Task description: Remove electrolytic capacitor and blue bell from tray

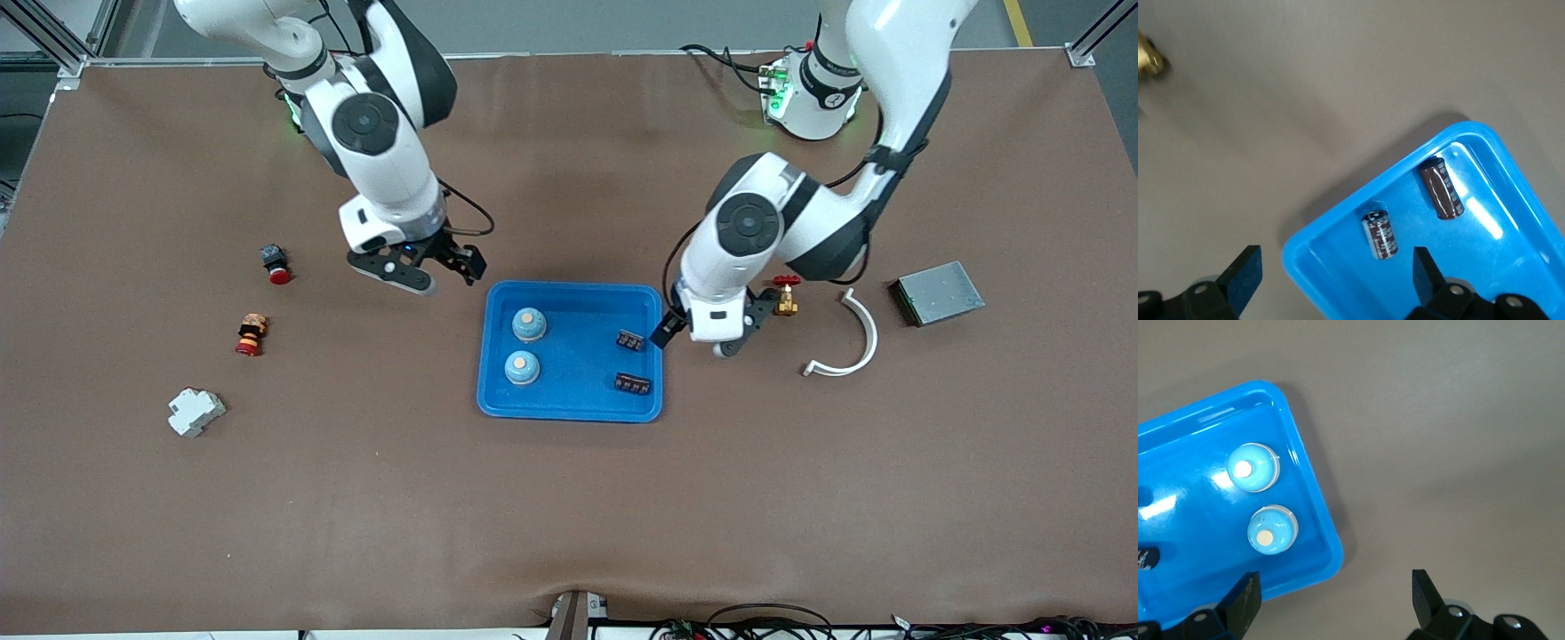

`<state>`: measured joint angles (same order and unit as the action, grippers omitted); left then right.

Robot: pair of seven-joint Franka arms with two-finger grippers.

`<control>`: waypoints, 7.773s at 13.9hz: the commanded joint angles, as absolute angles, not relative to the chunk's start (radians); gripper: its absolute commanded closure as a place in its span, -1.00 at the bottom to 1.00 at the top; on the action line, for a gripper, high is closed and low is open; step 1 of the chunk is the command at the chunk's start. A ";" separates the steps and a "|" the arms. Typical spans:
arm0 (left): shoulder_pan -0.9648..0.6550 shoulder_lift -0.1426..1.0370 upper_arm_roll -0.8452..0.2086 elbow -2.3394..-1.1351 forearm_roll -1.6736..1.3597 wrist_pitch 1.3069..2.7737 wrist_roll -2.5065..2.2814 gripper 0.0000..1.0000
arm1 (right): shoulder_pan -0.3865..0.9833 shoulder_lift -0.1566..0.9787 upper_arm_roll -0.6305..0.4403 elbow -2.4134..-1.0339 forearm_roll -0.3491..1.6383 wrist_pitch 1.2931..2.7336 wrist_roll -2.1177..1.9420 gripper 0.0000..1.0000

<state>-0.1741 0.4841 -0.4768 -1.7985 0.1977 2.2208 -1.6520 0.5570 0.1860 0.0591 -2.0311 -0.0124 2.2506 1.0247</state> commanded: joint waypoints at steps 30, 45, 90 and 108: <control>-0.220 0.583 -0.465 -1.628 0.420 2.166 -2.036 1.00 | 0.680 0.709 0.043 -1.720 -0.072 2.464 1.227 -1.00; 0.310 0.419 -0.502 -1.945 0.275 1.959 -1.207 1.00 | 0.681 0.703 0.049 -1.649 -0.038 2.435 1.241 1.00; -0.337 0.850 -0.367 -1.474 0.387 2.356 -2.166 -0.39 | -0.064 0.518 0.067 -2.125 0.035 2.777 -0.384 -0.19; -0.288 0.718 -0.377 -1.379 0.354 2.124 -2.053 1.00 | 0.377 0.471 0.064 -1.734 0.106 2.286 0.613 -1.00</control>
<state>-0.2995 0.7719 -0.3736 -1.4026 0.3771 2.2213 -2.1216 0.3181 0.4769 0.0807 -1.7539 0.1165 2.2886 0.4892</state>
